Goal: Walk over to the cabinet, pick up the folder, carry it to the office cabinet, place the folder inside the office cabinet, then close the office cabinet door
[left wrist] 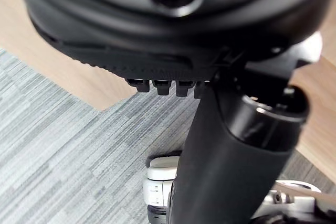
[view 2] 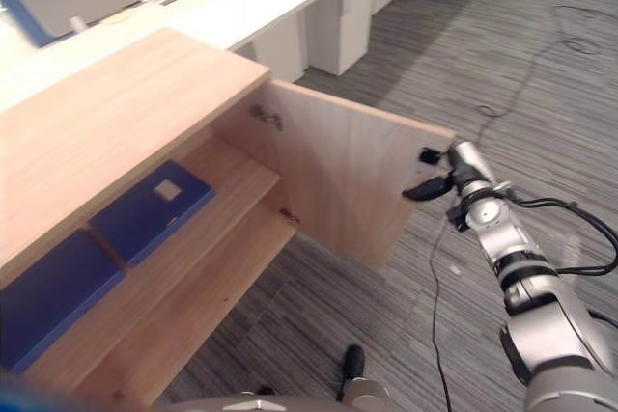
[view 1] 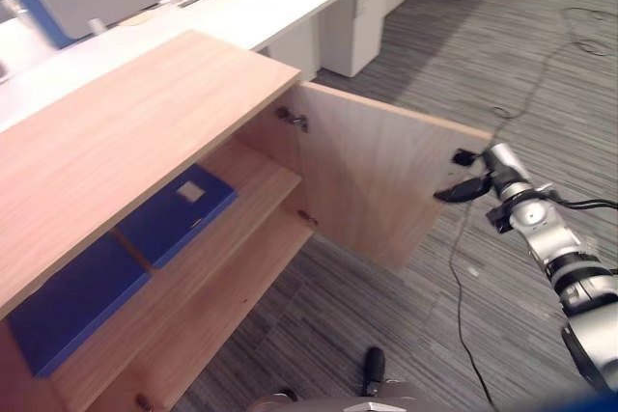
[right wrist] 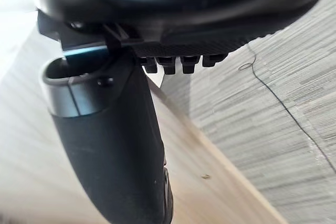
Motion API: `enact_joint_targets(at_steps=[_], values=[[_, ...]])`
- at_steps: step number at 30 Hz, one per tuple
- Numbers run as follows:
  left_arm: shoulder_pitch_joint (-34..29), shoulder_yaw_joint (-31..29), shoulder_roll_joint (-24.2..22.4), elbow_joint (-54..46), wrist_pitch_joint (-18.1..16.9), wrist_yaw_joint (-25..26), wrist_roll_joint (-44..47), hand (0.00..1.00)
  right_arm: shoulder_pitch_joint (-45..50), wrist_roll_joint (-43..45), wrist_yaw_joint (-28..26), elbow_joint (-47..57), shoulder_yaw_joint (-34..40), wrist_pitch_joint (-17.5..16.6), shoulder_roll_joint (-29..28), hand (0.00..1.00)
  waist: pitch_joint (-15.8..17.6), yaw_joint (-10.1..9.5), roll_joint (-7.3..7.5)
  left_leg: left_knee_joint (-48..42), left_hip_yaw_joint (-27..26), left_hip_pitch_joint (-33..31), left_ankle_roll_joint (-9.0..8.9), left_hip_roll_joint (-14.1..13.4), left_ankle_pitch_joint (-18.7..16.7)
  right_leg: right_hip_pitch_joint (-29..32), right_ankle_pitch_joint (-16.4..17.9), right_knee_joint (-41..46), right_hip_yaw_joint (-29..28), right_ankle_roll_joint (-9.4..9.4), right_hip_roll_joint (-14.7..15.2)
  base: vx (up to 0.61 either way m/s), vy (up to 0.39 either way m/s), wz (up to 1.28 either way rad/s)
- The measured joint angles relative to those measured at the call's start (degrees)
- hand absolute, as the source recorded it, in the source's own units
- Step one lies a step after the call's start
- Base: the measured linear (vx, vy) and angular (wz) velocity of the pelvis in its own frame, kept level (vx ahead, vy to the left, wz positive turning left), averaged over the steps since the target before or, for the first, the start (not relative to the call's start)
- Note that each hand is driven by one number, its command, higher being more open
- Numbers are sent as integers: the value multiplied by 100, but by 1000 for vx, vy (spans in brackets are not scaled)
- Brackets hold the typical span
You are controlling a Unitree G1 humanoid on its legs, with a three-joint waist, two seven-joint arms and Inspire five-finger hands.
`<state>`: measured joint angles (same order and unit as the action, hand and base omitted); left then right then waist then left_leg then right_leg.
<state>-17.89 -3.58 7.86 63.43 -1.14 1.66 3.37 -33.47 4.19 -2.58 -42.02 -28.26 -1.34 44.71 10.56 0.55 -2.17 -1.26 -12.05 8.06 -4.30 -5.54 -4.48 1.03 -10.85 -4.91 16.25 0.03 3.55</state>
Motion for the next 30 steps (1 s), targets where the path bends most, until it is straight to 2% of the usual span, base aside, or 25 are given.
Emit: enact_joint_targets(at_steps=[1,2,4,6,7,10,12,14,17,21,22,23,26,27,28,29,30], values=[[20,19,114,35,0,-95,-152,100,288,44,-339,691,-708,1,260,100,-28,37,44,-27,-133,65,-44,-98,-29,2,39,-8,-128,-34,-120,15,-42,-43],[27,18,148,58,0,-114,-192,100,356,45,-522,958,-1002,2,350,100,-41,53,60,-37,-172,86,-69,-136,-45,3,54,-16,-173,-59,-172,15,-76,-50],[84,18,284,156,0,-175,-349,100,567,58,-1436,2142,-2097,-2,664,100,-130,124,115,-148,-209,61,-126,-284,-82,19,95,-20,-226,-151,-352,18,-105,-23],[134,15,348,227,0,-192,-463,100,732,64,-2079,3218,-2766,-76,698,100,-269,117,125,-228,-197,-44,-171,-417,-99,88,134,-20,-209,-250,-483,20,-99,-4],[137,13,348,228,0,-195,-478,100,754,65,-2130,3346,-2806,-82,661,100,-282,114,122,-228,-193,-56,-171,-428,-99,97,138,-19,-207,-257,-496,26,-80,1],[161,-22,310,230,-1,-220,-540,100,796,299,-3008,4483,-3099,-389,706,100,-329,-35,53,-215,-173,-97,-185,-478,-60,130,154,-16,-175,-308,-553,28,-37,6],[144,-183,302,241,-1,-240,-571,100,815,335,-3267,5056,-3139,-553,881,100,-345,-54,89,-203,-163,-111,-187,-482,-44,144,150,-17,-158,-316,-555,8,-2,3],[129,-321,350,275,-2,-253,-615,100,1101,494,-3340,5513,-2873,-673,1246,100,-413,-58,199,-209,-228,-126,-186,-466,-51,186,120,-17,-215,-323,-548,-1,36,-13],[134,-436,441,367,-1,-257,-638,100,1517,362,-3247,5442,-2366,-668,1442,100,-504,-55,328,-329,-366,-136,-168,-462,-180,211,68,-20,-362,-314,-551,-13,63,-25],[156,-429,500,378,-1,-275,-780,100,1997,-249,-3194,5126,-2033,-669,1357,100,-603,-74,373,-443,-408,-234,-147,-437,-240,272,26,-21,-402,-294,-510,-22,30,-8],[169,-427,503,378,0,-287,-822,100,2204,-323,-3194,4943,-1934,-667,1253,100,-606,-75,368,-442,-342,-250,-141,-419,-233,266,26,-21,-363,-293,-486,-10,10,34],[201,-378,501,378,0,-281,-840,100,2630,-535,-3148,4456,-1657,-662,908,100,-622,-76,340,-441,-167,-313,-141,-379,-204,254,33,-19,-213,-286,-424,-9,9,47],[281,-255,454,378,22,-256,-844,100,3135,-895,-2927,3227,-1166,-610,86,100,-626,-66,229,-413,266,-418,-71,-258,-149,145,124,25,208,-227,-246,-9,21,85],[319,-137,377,377,22,-223,-843,100,3229,-1101,-2751,2531,-926,-563,-290,100,-595,-86,123,-414,559,-457,-48,-167,-151,195,355,377,453,-178,-75,-43,110,127],[339,-110,272,377,23,-191,-840,100,3295,-1304,-2556,1882,-474,-485,-709,100,-547,-85,48,-432,929,-476,49,1,-137,352,766,1116,745,-74,266,-45,149,137],[341,-73,257,377,23,-181,-829,100,3361,-1482,-2398,1651,-227,-433,-921,100,-541,-85,58,-474,1127,-510,53,109,-134,452,1015,1576,902,-13,496,-59,197,222],[345,75,291,377,22,-145,-722,100,3640,-1987,-1847,925,582,-301,-1582,100,-541,-60,203,-587,1831,-543,168,516,-113,546,1635,2906,1268,80,1288,-34,112,181]])
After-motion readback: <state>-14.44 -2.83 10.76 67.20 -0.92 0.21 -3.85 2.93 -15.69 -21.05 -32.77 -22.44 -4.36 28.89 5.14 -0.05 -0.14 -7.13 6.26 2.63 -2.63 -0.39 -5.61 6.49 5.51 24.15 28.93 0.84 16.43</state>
